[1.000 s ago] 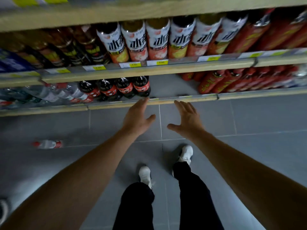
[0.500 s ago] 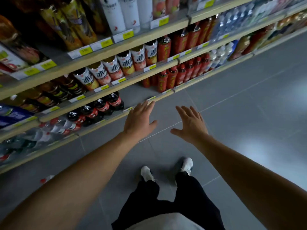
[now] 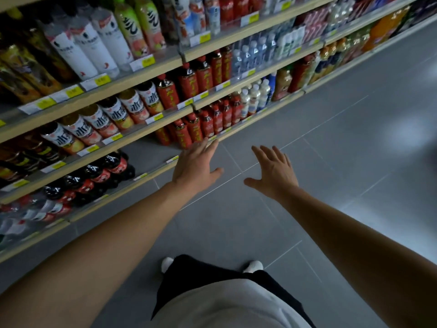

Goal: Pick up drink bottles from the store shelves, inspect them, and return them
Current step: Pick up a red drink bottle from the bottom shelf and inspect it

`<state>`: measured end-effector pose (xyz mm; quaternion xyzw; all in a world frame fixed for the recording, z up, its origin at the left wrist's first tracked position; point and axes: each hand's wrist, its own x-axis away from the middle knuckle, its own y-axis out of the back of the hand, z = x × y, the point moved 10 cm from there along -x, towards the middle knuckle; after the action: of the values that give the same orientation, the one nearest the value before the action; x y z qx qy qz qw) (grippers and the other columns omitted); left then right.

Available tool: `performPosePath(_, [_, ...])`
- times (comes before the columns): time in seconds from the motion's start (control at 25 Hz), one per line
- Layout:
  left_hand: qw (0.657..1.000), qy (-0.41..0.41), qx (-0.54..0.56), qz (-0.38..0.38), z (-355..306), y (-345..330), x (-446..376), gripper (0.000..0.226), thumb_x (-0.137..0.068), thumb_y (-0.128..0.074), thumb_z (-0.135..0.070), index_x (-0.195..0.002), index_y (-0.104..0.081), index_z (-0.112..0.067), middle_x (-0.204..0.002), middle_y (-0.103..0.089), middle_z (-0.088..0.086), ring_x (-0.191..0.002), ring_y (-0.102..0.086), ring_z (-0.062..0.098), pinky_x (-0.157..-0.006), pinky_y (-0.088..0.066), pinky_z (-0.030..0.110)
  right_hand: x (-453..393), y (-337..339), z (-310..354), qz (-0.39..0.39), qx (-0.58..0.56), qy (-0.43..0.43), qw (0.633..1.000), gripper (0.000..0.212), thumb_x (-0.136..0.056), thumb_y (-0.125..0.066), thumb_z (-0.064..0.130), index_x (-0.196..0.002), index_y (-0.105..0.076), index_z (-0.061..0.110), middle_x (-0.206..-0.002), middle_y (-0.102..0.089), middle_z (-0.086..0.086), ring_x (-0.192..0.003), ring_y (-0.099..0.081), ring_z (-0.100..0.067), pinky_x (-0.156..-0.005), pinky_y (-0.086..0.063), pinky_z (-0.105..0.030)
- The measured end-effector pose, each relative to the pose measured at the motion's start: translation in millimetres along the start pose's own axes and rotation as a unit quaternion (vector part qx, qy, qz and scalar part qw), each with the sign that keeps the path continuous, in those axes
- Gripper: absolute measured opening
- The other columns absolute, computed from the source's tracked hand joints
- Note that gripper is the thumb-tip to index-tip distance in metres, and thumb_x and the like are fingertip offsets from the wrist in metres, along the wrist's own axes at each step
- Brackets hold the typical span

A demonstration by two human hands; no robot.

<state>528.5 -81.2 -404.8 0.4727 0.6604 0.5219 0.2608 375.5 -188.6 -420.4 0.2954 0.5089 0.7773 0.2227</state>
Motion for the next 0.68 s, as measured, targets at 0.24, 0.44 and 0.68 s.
performPosePath(0.24, [0.999, -0.042, 0.014, -0.017, -135, -9, -82, 0.081, -0.093, -0.061, -0.048, -0.159, -0.021, -0.025, -0.165, -0.019, 0.007, -0.151, -0.018, 0.029, -0.119, -0.023, 0.046, -14, 80, -143, -0.042, 0.001, -0.035, 0.999, 0.100, -0.083, -0.070, 0.058, -0.159, -0.012, 0.029, -0.165, -0.016, -0.002, -0.153, -0.005, -0.030, -0.124, -0.011, -0.049])
performPosePath(0.44, [0.996, -0.081, 0.016, -0.016, -217, -31, -192, 0.081, -0.092, -0.061, -0.048, -0.158, -0.022, -0.024, -0.165, -0.020, 0.008, -0.151, -0.018, 0.029, -0.120, -0.021, 0.046, -74, 134, -240, -0.072, 0.014, -0.051, 0.996, 0.099, -0.082, -0.071, 0.057, -0.158, -0.015, 0.028, -0.164, -0.019, -0.004, -0.153, -0.007, -0.031, -0.124, -0.011, -0.048])
performPosePath(0.68, [0.995, -0.097, 0.007, 0.005, -296, -51, -357, 0.082, -0.090, -0.062, -0.050, -0.158, -0.024, -0.023, -0.164, -0.023, 0.009, -0.149, -0.023, 0.032, -0.117, -0.023, 0.046, -177, 192, -356, -0.048, 0.023, -0.078, 0.996, 0.099, -0.083, -0.070, 0.058, -0.159, -0.012, 0.029, -0.165, -0.016, -0.003, -0.153, -0.005, -0.030, -0.124, -0.009, -0.048])
